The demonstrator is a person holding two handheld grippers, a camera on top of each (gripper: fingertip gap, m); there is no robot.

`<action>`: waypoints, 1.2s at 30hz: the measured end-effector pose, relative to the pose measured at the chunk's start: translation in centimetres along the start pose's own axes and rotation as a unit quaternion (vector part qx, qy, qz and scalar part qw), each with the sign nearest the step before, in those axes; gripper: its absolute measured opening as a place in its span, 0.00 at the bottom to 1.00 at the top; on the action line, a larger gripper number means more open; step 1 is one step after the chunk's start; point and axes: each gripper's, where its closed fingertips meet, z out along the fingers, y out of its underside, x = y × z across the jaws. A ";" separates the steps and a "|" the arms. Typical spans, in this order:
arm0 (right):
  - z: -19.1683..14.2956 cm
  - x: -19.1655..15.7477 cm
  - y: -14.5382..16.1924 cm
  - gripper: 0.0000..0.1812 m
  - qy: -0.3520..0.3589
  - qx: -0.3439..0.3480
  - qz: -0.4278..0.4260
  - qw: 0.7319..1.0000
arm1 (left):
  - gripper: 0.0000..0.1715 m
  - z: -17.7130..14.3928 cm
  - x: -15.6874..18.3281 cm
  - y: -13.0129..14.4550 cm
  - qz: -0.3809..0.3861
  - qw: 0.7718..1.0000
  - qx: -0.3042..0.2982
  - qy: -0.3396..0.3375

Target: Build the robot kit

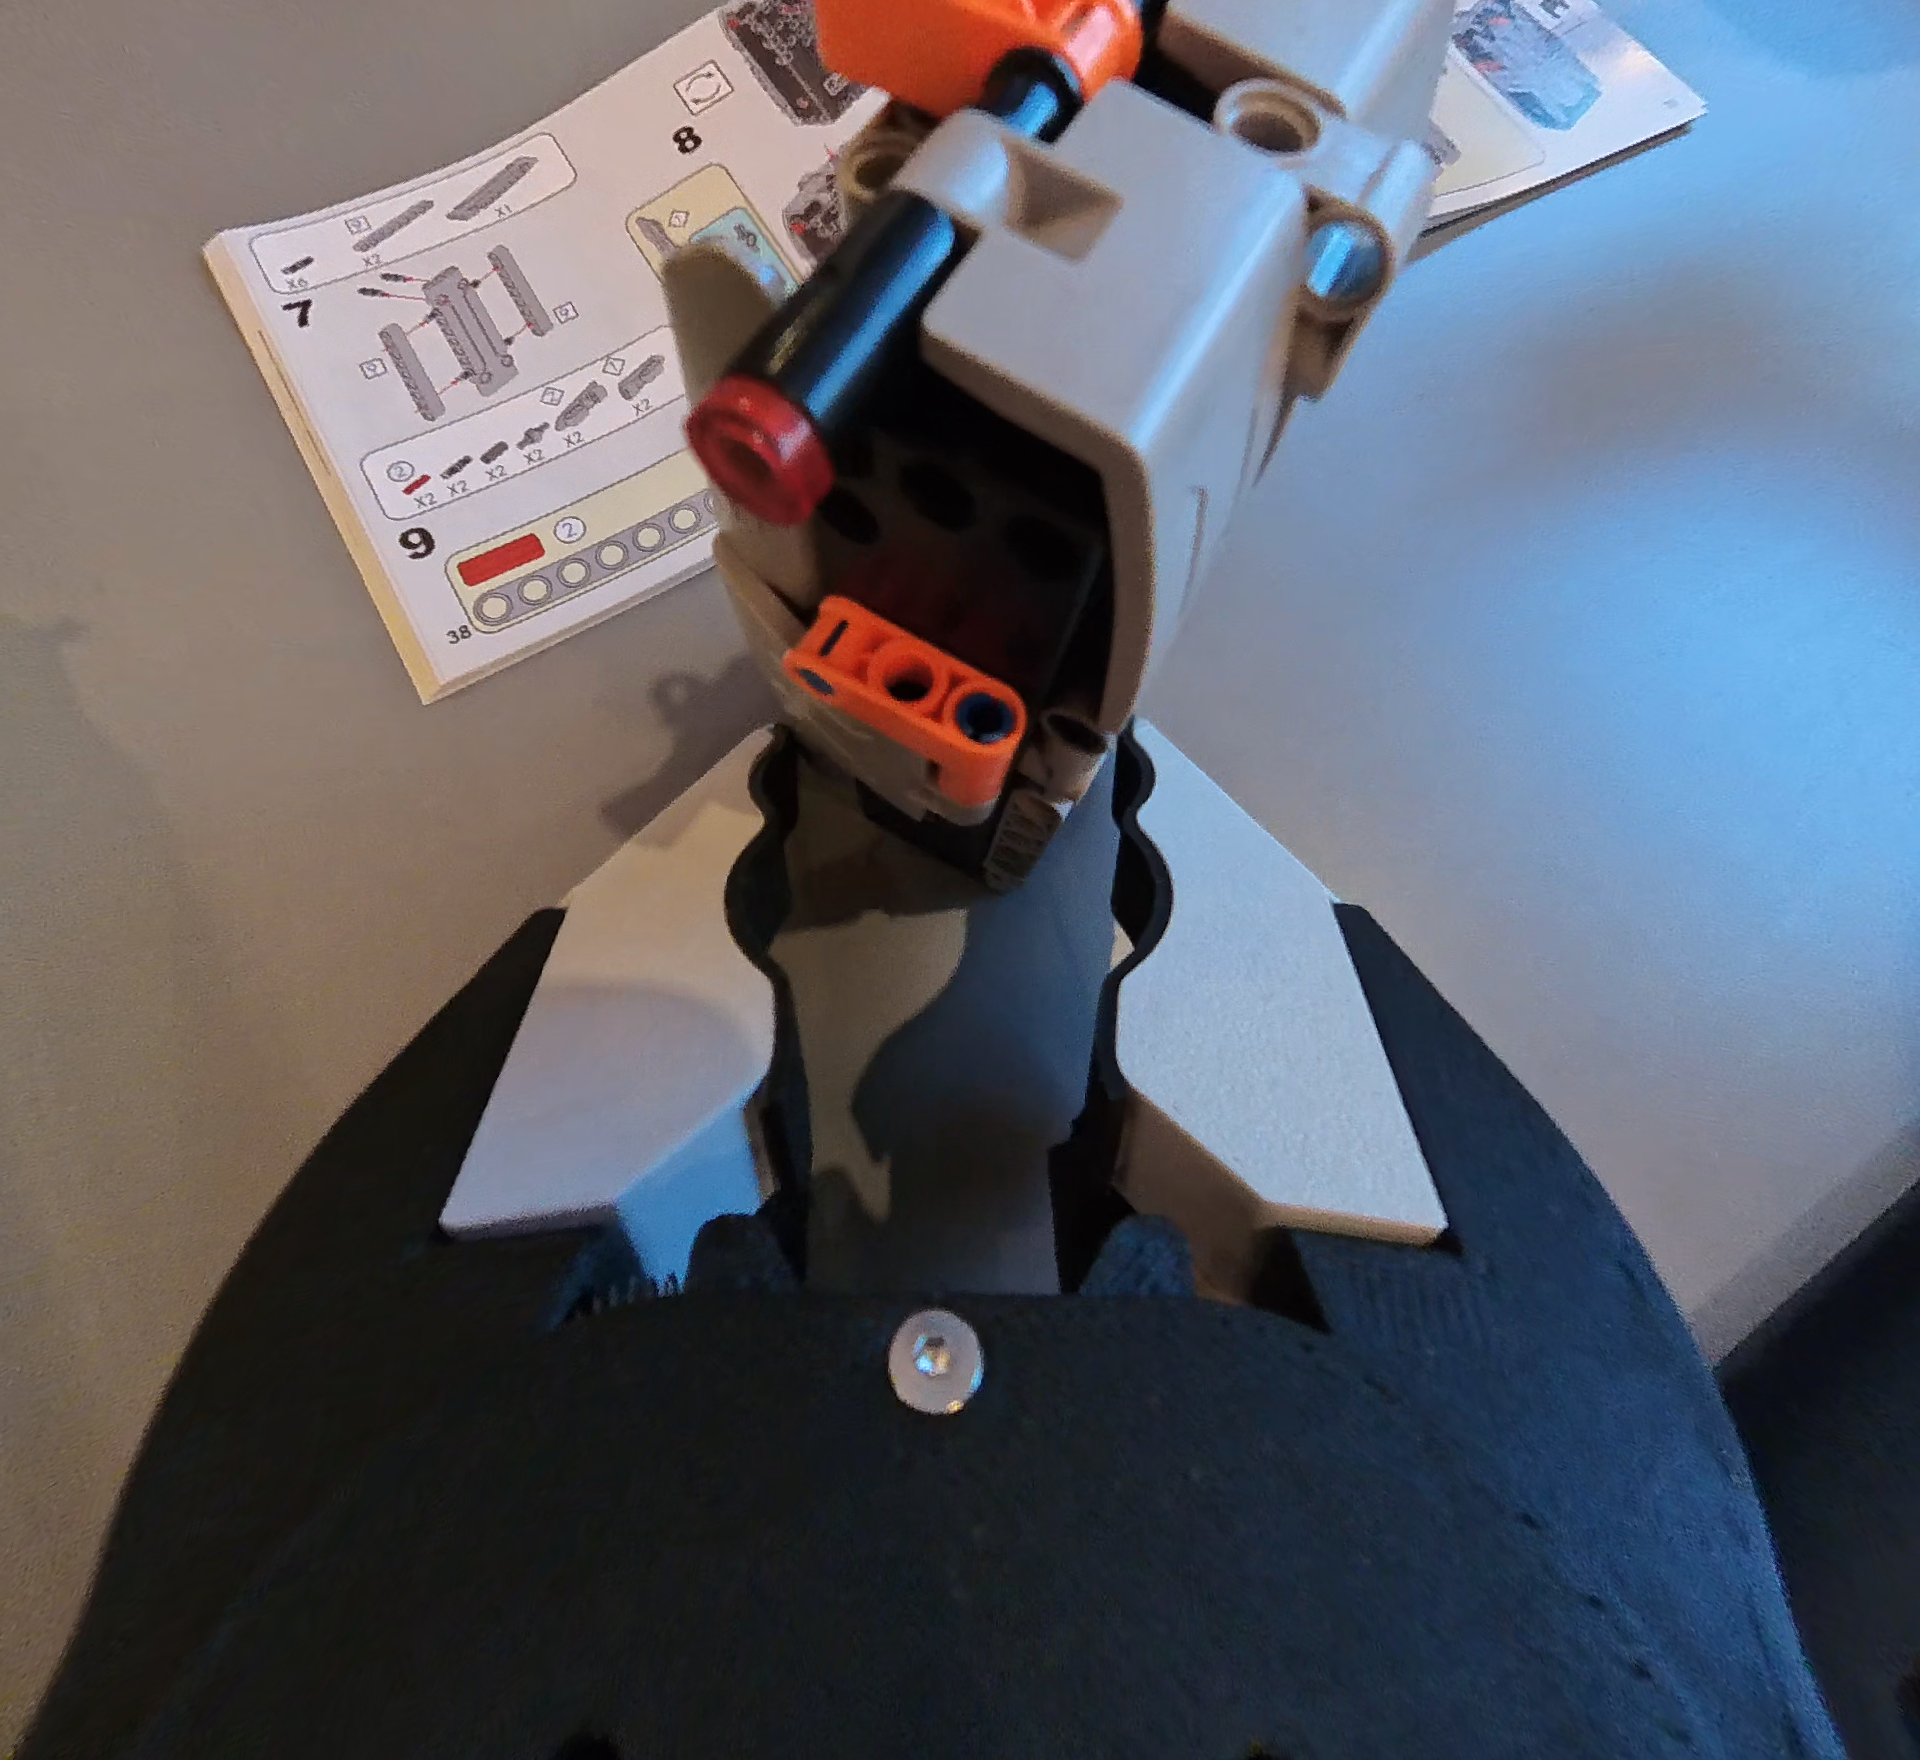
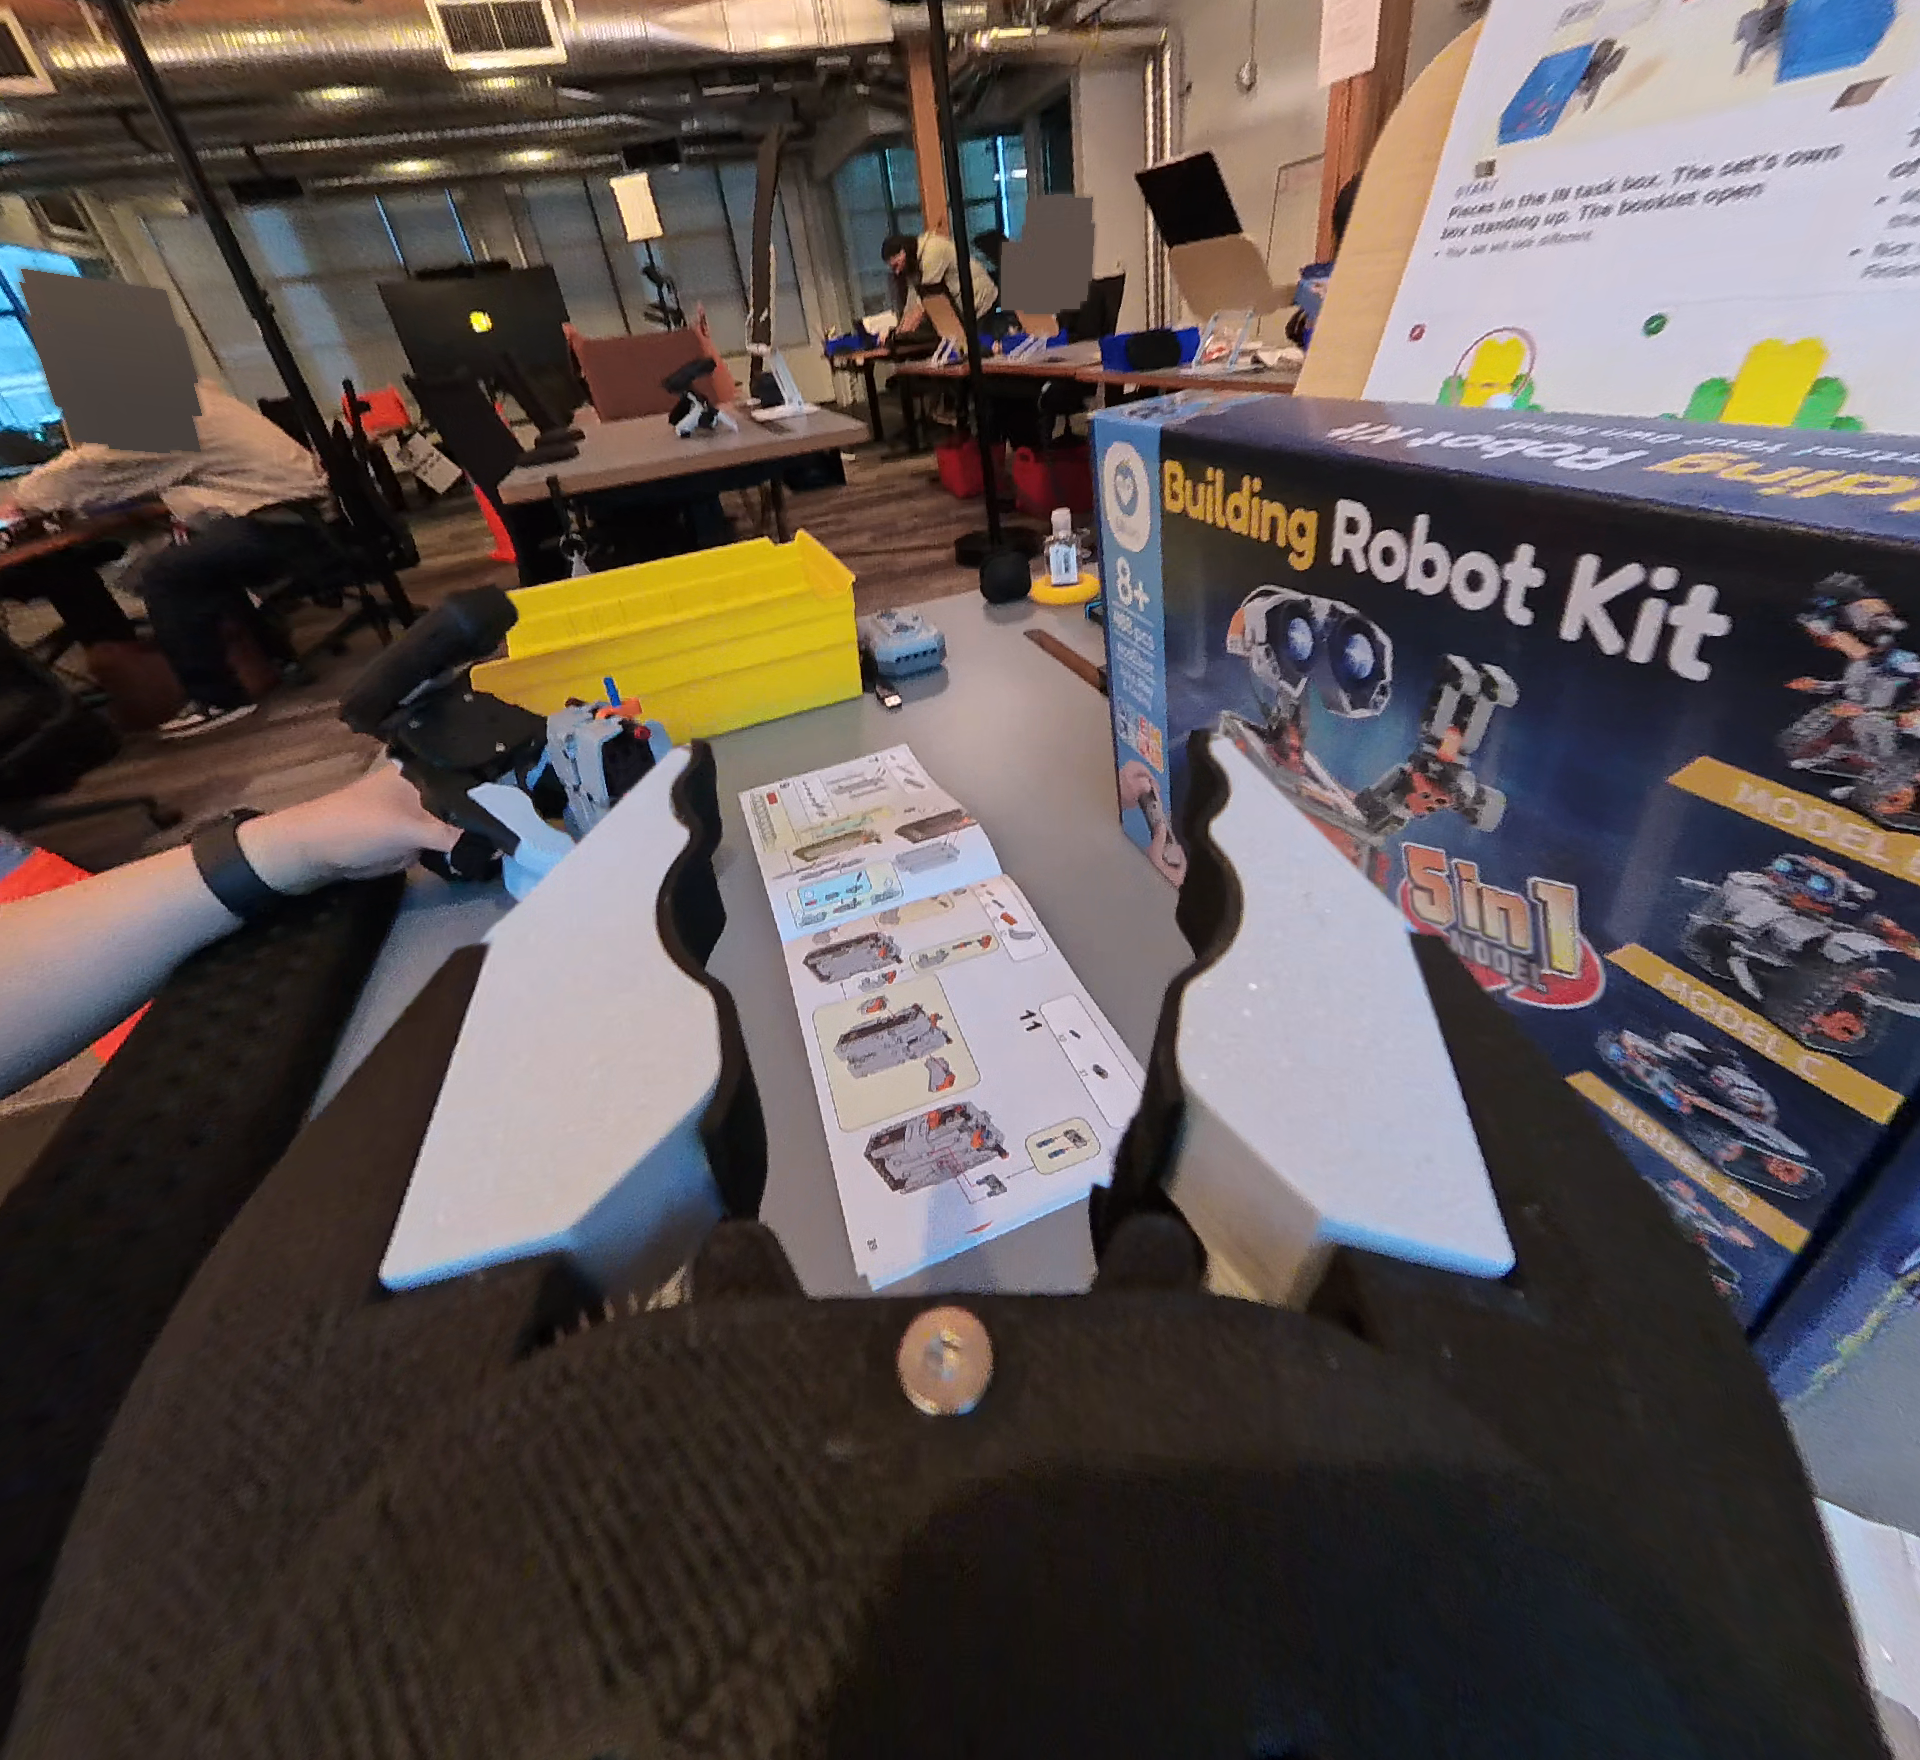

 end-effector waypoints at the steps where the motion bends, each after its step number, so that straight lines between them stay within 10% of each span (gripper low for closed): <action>1: 0.2 -0.1 0.2 0.49 -0.002 -0.006 -0.001 1.000 | 0.35 -0.1 0.0 0.1 -0.001 1.000 0.000 -0.002; 36: -0.9 3.5 4.7 0.45 0.113 -0.170 -0.102 0.974 | 0.35 -0.3 -0.1 0.0 -0.011 0.999 0.006 0.030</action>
